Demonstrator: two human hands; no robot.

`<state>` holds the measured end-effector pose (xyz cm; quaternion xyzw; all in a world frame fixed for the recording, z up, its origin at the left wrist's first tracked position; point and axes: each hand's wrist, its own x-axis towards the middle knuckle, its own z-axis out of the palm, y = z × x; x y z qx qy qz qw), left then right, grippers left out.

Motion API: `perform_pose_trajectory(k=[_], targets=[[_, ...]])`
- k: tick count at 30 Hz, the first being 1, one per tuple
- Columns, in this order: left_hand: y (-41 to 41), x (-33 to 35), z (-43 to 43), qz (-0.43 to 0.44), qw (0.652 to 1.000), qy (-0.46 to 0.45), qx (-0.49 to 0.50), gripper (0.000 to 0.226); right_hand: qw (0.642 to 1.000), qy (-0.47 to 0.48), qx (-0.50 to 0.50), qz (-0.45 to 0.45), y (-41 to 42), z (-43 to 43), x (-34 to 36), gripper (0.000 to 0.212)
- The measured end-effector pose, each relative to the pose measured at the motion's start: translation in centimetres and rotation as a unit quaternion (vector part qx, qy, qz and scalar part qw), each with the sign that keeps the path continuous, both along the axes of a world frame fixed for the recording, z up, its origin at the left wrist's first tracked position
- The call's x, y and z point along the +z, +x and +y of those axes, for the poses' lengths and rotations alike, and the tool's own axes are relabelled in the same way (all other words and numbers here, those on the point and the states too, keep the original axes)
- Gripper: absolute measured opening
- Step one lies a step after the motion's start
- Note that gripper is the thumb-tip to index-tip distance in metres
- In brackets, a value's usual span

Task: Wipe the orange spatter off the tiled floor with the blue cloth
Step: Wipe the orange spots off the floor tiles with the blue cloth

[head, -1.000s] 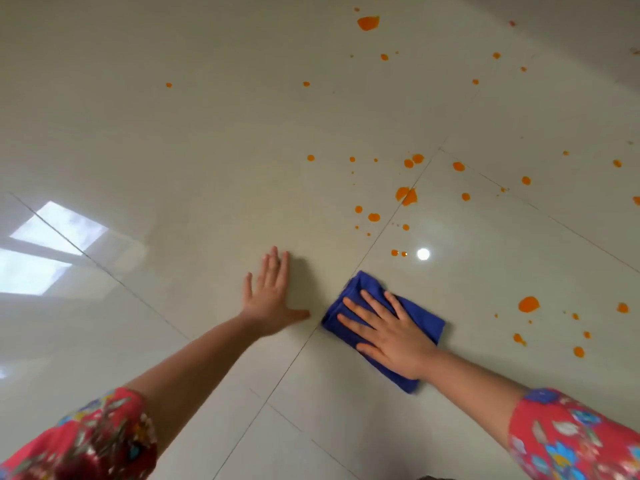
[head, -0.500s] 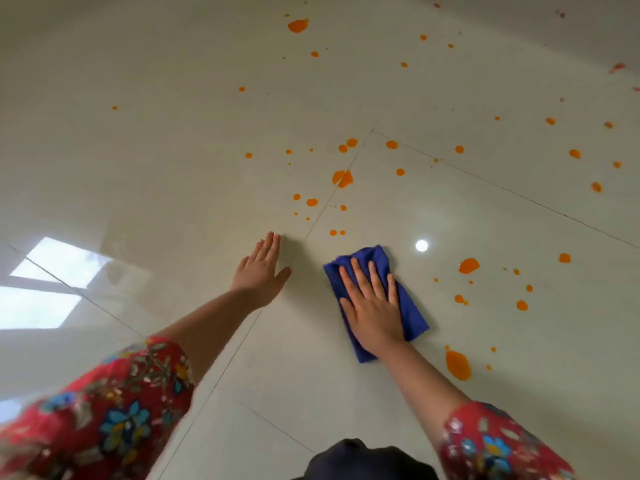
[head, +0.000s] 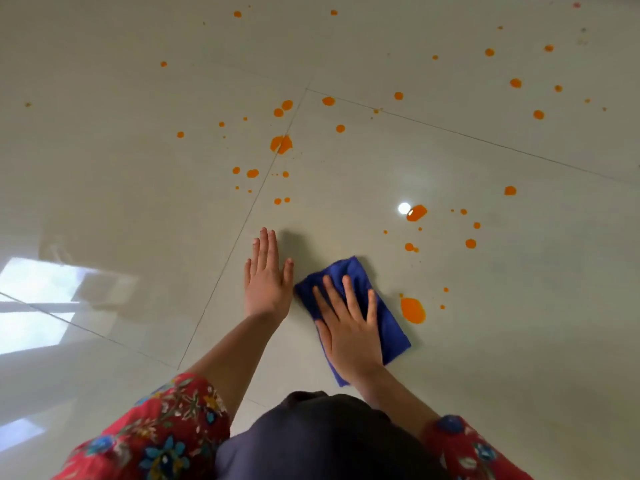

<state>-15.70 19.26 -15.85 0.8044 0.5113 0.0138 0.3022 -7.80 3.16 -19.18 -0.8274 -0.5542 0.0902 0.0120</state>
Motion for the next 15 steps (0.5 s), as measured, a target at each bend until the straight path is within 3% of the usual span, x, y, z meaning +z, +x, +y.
perform_pose_trajectory(k=[2, 5, 10, 15], targets=[[0.6, -0.3, -0.6, 0.006, 0.999, -0.002, -0.035, 0.061, 1.0, -0.013, 0.012, -0.022, -0.2, -4.1, -0.1, 0.058], [0.7, -1.2, -1.3, 0.048, 0.994, -0.005, -0.101, 0.066, 0.998, -0.017, -0.049, -0.024, 1.8, -8.4, 0.2, 0.06], [1.7, -2.0, -1.7, 0.149, 0.98, -0.017, -0.13, 0.077, 0.975, 0.01, -0.223, -0.01, 3.3, -2.2, 0.0, 0.059], [1.6, -1.7, -1.8, 0.151, 0.978, -0.025, -0.141, 0.076, 0.999, -0.005, -0.034, 0.022, 1.2, -5.7, -0.5, 0.059]])
